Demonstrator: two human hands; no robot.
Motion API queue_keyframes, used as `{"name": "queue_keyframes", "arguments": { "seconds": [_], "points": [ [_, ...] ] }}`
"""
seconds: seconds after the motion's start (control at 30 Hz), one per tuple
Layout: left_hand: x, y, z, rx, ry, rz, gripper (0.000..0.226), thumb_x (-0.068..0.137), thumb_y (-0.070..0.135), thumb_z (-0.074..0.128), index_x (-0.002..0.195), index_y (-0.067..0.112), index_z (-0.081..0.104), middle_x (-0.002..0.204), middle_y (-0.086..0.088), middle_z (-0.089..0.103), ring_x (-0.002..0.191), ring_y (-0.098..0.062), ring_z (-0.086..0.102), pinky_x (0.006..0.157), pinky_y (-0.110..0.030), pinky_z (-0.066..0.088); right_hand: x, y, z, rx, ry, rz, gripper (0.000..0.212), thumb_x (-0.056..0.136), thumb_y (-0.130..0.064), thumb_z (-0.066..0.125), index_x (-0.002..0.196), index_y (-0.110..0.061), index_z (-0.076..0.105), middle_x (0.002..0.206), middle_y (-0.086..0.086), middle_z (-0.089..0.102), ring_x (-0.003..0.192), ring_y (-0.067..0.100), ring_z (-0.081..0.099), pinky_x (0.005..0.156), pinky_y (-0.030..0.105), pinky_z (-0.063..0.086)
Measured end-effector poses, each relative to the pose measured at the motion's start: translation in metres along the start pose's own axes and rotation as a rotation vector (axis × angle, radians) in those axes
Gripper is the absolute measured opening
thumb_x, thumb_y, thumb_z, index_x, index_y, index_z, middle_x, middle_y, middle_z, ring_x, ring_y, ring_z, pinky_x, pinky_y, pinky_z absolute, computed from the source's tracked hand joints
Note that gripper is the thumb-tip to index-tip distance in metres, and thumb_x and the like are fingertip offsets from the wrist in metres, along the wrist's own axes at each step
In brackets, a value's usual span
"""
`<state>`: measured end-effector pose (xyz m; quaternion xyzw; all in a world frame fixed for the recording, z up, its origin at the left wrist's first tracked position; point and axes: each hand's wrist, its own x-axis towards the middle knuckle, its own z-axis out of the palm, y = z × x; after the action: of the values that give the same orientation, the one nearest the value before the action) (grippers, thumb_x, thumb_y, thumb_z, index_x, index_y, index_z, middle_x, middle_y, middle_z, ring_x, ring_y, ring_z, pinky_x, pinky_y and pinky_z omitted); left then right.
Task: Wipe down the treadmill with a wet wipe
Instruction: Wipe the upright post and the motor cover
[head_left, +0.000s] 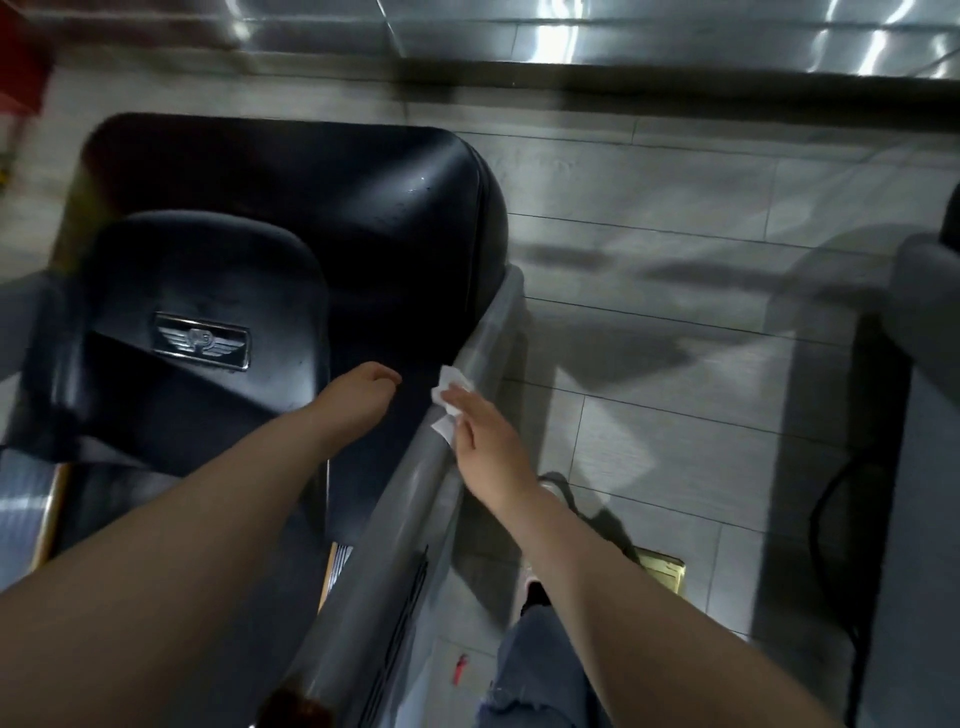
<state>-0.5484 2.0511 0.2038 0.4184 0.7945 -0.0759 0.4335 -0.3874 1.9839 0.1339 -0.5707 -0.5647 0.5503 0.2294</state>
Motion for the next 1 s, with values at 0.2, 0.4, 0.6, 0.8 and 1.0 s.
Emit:
{"name": "queue_keyframes", "arguments": {
  "seconds": [0.2, 0.4, 0.6, 0.8, 1.0],
  "points": [
    [-0.034, -0.008, -0.008, -0.062, -0.059, 0.003, 0.031, 0.098, 0.012, 0.045, 0.12, 0.02, 0.067, 0.128, 0.0, 0.064, 0.122, -0.017, 0.055, 0.101, -0.033, 0.045, -0.073, -0.037, 0.003, 0.021, -0.163, -0.216, 0.039, 0.099, -0.006, 0.044, 0.133, -0.019, 0.057, 0.145, -0.003, 0.05, 0.142, 0.004, 0.029, 0.114, 0.021, 0.026],
    [-0.074, -0.031, 0.002, 0.032, 0.011, 0.001, 0.037, 0.098, 0.015, 0.041, 0.129, 0.017, 0.061, 0.135, -0.004, 0.058, 0.126, -0.021, 0.05, 0.104, -0.028, 0.039, -0.148, -0.078, -0.007, 0.116, -0.402, -0.402, 0.045, 0.097, -0.004, 0.044, 0.135, -0.025, 0.055, 0.143, -0.01, 0.051, 0.141, 0.002, 0.033, 0.114, 0.03, 0.033],
    [-0.088, -0.064, -0.007, 0.242, 0.025, -0.102, 0.031, 0.1, 0.014, 0.039, 0.12, 0.007, 0.062, 0.127, -0.015, 0.058, 0.117, -0.033, 0.054, 0.098, -0.035, 0.044, -0.118, -0.051, -0.05, -0.013, -0.249, 0.137, 0.035, 0.101, -0.019, 0.041, 0.122, -0.038, 0.061, 0.113, -0.009, 0.068, 0.054, 0.005, 0.054, 0.05, 0.02, 0.046],
    [-0.074, -0.107, -0.016, 0.325, -0.037, -0.07, 0.03, 0.091, 0.028, 0.041, 0.11, 0.017, 0.063, 0.129, -0.012, 0.061, 0.118, -0.033, 0.055, 0.09, -0.032, 0.043, -0.08, -0.034, -0.052, -0.025, -0.032, 0.148, 0.036, 0.102, -0.016, 0.04, 0.128, -0.028, 0.061, 0.119, -0.019, 0.06, 0.096, -0.003, 0.055, 0.07, -0.004, 0.034],
    [-0.063, -0.146, -0.019, 0.217, -0.064, -0.122, 0.04, 0.08, 0.035, 0.042, 0.111, 0.018, 0.061, 0.134, -0.014, 0.054, 0.121, -0.034, 0.051, 0.095, -0.034, 0.041, -0.038, -0.052, -0.022, -0.08, 0.016, 0.047, 0.025, 0.1, -0.02, 0.042, 0.123, -0.025, 0.053, 0.097, -0.018, 0.06, 0.08, 0.0, 0.055, 0.067, 0.017, 0.04]
  ]
}}
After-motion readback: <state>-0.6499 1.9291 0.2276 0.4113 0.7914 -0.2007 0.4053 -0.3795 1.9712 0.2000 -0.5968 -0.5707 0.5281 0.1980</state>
